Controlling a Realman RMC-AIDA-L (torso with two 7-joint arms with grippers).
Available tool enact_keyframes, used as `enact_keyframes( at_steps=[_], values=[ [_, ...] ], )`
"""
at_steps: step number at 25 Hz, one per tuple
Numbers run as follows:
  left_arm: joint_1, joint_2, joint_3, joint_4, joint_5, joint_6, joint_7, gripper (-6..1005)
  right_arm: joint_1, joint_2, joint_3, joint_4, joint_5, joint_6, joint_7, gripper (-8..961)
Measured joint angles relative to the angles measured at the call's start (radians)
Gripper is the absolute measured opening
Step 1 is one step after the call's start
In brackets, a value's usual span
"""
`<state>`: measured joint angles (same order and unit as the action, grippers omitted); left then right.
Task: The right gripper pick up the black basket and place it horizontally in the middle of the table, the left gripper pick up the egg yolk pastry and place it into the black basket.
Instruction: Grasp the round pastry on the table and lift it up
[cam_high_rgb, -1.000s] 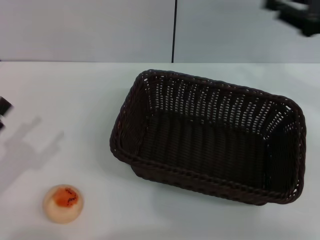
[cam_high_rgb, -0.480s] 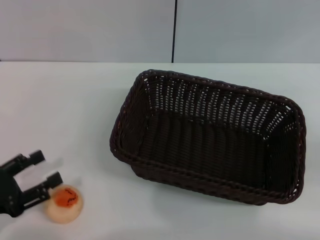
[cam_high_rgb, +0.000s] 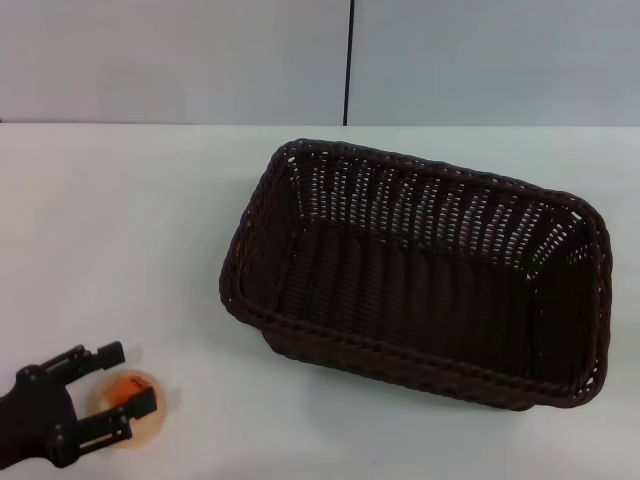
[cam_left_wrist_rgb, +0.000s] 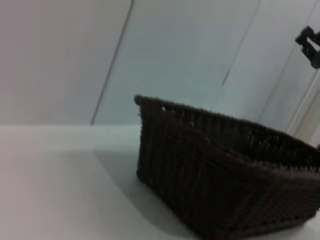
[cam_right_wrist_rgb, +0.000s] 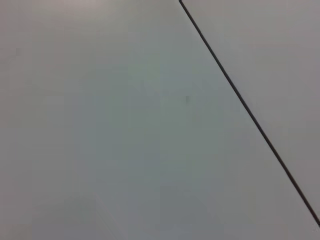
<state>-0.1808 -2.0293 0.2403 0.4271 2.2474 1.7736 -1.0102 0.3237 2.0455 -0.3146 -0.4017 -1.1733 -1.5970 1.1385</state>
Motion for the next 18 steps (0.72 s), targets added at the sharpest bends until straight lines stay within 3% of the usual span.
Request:
enact_keyframes(
  at_steps=[18],
  values=[
    [0.0, 0.005, 0.046, 0.001, 0.039, -0.061, 0.01, 624, 0.008, 0.0, -0.009, 0.004, -0.007, 0.005, -0.001, 395]
  ],
)
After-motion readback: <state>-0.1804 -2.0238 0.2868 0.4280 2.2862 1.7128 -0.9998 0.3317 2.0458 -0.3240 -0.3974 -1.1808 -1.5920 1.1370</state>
